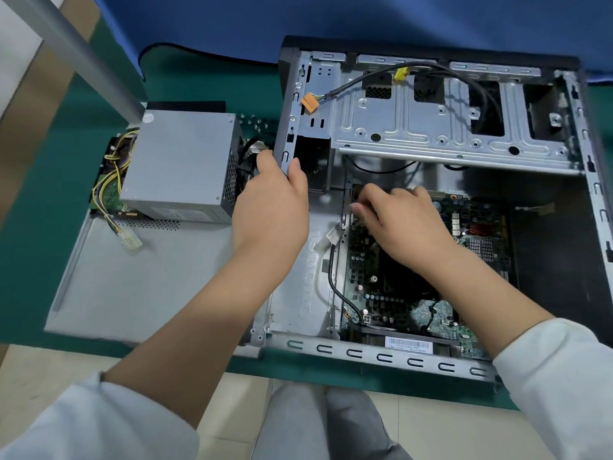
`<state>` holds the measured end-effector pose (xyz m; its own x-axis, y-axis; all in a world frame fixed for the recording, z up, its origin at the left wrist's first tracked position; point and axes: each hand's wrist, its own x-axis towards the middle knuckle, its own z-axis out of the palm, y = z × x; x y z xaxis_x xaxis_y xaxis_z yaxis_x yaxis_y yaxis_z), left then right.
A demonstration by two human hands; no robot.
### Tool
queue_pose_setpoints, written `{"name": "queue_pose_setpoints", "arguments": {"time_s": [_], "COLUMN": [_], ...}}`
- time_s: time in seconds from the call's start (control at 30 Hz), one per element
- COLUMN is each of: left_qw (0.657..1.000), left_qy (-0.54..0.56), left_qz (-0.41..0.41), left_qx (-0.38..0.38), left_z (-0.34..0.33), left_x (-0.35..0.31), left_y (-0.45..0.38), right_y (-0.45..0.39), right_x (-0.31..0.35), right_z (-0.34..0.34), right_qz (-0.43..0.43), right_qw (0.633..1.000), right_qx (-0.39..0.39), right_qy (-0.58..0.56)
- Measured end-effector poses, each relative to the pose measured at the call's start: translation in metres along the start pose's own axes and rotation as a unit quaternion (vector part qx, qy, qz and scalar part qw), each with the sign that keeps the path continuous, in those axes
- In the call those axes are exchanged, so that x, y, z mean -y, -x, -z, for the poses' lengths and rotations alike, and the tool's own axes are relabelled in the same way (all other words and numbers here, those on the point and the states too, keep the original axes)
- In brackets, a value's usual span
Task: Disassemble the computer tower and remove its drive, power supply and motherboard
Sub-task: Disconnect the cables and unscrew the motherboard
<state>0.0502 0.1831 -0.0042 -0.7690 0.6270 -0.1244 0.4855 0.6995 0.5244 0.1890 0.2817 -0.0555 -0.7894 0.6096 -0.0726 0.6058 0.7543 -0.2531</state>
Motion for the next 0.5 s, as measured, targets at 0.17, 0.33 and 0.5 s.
{"name": "queue_pose_setpoints", "arguments": {"time_s": [0.17,0.33,0.5], "left_qw": [0.999,0.998,0.997], "left_qy": [0.031,0.056,0.075], "left_qz": [0.004,0.017,0.013], "left_qx": [0.013,0.015,0.021], "left_z": [0.003,0.005,0.005], "left_x": [0.002,0.002,0.005], "left_y": [0.002,0.003,0.01], "right_y": [0.001,0.001,0.008], "right_x": [0.0,-0.002,-0.001], "right_z": [-0.003,0.0,0.013], "right_qz": [0.003,-0.013,-0.052], "right_qw": [0.999,0.997,0.987], "right_qx": [-0.001,-0.023,-0.035], "right_qy": [-0.045,-0.073,-0.148]}}
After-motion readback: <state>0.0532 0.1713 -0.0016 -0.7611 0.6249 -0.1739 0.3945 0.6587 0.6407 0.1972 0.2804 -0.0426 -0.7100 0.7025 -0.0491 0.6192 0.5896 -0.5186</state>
